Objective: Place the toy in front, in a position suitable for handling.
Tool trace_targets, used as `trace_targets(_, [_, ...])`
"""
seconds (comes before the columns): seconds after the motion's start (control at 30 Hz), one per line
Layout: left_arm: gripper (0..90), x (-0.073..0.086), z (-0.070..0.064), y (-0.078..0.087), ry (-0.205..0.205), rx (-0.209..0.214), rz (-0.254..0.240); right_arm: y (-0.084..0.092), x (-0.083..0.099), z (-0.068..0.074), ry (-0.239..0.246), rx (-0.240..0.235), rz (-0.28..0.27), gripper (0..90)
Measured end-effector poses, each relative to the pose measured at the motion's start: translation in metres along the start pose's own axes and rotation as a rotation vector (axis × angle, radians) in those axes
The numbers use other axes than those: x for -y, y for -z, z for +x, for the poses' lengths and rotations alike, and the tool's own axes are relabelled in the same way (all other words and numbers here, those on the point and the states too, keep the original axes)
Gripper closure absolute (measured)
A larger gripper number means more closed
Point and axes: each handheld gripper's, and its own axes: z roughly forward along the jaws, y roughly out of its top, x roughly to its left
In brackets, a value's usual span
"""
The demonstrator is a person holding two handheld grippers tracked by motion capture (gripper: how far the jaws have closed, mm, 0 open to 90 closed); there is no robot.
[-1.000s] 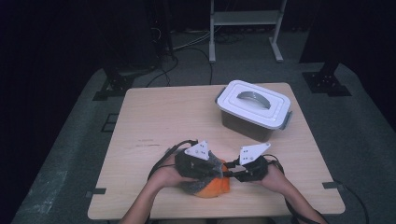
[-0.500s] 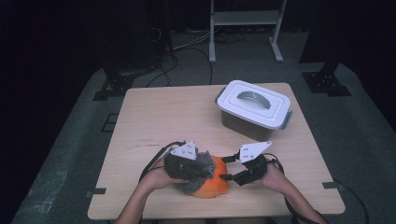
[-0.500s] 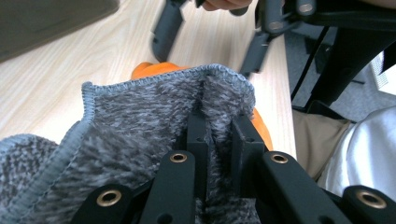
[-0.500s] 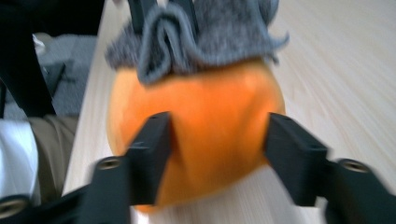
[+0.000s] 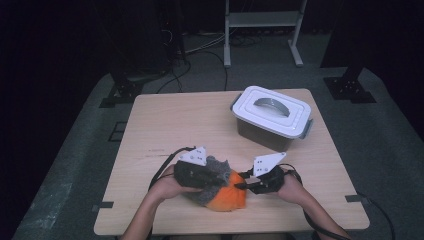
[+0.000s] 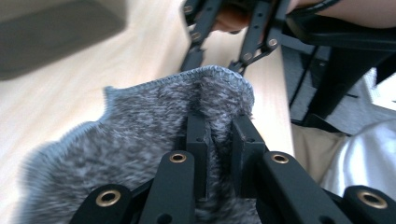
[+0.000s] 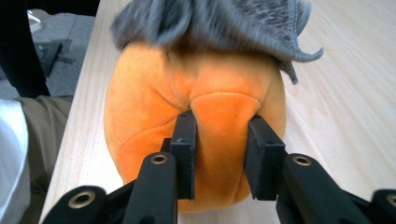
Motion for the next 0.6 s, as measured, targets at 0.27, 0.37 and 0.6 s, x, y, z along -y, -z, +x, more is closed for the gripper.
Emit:
trace_targets(0.27, [79.6,0.007,0.007,-0.003,0.03,-0.008,0.014,0.014,0.004,-0.002,0.003,0.048,0.003,58.8])
trace_targets(0.37, [79.6,0.012,0.005,-0.016,0.032,0.017,0.04,0.015,0.003,-0.005,-0.058,0.014,-0.022,39.0])
trace_targets(0.6, [79.1,0.015,-0.001,-0.021,0.011,0.076,0.058,0.011,0.0,-0.014,-0.137,-0.064,-0.063,25.4])
